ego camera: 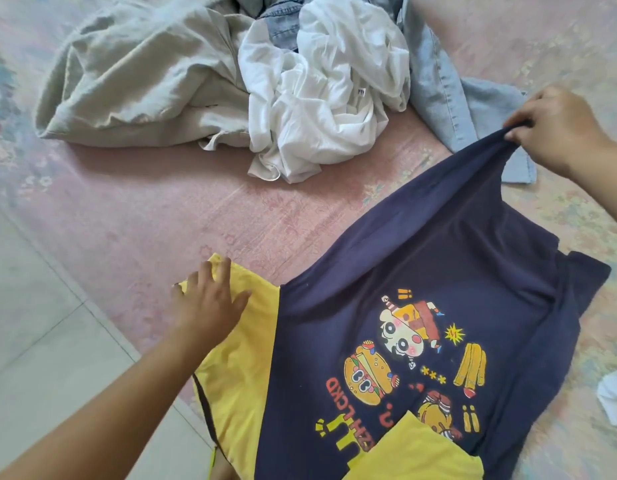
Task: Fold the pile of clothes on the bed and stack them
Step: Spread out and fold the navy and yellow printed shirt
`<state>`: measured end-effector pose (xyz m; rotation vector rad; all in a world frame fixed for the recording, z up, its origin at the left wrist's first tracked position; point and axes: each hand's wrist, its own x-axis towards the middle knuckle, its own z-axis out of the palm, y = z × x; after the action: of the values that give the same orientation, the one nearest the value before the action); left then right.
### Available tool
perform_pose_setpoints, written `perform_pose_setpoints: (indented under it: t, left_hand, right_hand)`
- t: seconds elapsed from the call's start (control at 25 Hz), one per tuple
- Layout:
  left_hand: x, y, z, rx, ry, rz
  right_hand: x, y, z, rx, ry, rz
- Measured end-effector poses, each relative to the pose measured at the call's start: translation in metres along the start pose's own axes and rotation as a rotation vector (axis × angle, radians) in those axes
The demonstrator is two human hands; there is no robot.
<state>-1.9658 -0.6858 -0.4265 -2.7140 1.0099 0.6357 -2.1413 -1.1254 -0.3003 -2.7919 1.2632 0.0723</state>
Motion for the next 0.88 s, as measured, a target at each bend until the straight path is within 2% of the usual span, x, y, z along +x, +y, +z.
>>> perform_pose_setpoints:
  t: [0.12, 0.28, 0.36, 0.48, 0.52, 0.56, 0.64, 0.68, 0.72, 0.8, 0.84, 0.88]
  left_hand:
    - [-0.005, -0.016, 0.024, -0.328, -0.067, -0.359]
    - [0.002, -0.052, 0.022, -0.377, 0.0, -0.35]
    - [-0.001, -0.062, 0.022, -0.247, 0.068, -0.367]
    - [-0.007, -0.044, 0.025, 0.025, -0.003, -0.432]
    - [-0.006, -0.031, 0.026, 0.068, 0.047, -0.377]
    - [-0.003, -0.012, 0.024, 0.05, 0.132, -0.236]
    - [0.009, 0.034, 0.027, -0.067, 0.344, 0.247]
    - [0.016, 0.057, 0.023, -0.167, 0.353, 0.424]
    - [0.021, 0.076, 0.02, -0.254, 0.248, 0.49]
    - [0.031, 0.096, 0.013, -0.357, -0.029, 0.438]
    - [0.032, 0.096, 0.017, -0.361, -0.106, 0.379]
    - [0.031, 0.09, 0.019, -0.358, -0.081, 0.366]
  right_hand:
    - [0.005, -0.003, 0.001, 0.0, -0.008, -0.02]
    - [0.014, 0.002, -0.001, 0.002, -0.015, -0.006]
    - [0.016, 0.008, -0.004, 0.013, 0.023, 0.027]
    - [0.012, 0.018, -0.009, 0.027, 0.062, 0.017]
    - [0.011, 0.02, -0.011, 0.034, 0.07, 0.0]
    - [0.009, 0.022, -0.013, 0.04, 0.075, -0.02]
    - [0.006, 0.028, -0.021, 0.046, 0.085, -0.049]
    - [0.003, 0.03, -0.025, 0.044, 0.087, -0.057]
    - [0.0, 0.031, -0.028, 0.041, 0.088, -0.065]
    - [-0.003, 0.034, -0.034, 0.035, 0.087, -0.065]
    - [-0.003, 0.035, -0.035, 0.022, 0.083, -0.069]
    - [-0.002, 0.035, -0.036, 0.005, 0.077, -0.074]
